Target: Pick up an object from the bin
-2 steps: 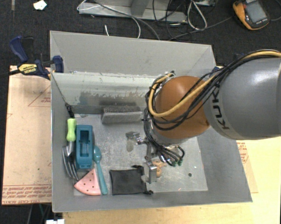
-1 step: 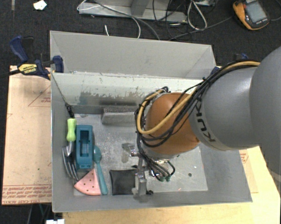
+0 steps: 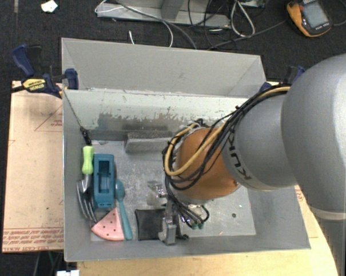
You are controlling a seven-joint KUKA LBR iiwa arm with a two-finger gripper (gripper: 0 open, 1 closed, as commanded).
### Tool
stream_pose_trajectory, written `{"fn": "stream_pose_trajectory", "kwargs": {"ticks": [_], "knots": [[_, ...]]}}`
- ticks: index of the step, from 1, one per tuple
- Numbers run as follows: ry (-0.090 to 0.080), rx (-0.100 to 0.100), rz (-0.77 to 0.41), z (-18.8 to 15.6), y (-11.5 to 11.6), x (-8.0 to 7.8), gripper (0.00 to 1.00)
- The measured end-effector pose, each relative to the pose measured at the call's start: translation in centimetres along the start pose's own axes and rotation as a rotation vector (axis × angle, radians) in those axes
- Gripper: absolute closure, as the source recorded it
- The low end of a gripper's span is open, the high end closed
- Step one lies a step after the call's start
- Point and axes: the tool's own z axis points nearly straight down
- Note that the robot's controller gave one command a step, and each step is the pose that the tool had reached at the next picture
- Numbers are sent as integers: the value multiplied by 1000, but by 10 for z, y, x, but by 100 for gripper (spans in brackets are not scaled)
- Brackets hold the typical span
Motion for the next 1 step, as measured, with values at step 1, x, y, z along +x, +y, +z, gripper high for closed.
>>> {"fn": "stream_pose_trajectory", "kwargs": {"ticks": [1], "knots": [[13,-1,105,-1,6,-3,100]]}}
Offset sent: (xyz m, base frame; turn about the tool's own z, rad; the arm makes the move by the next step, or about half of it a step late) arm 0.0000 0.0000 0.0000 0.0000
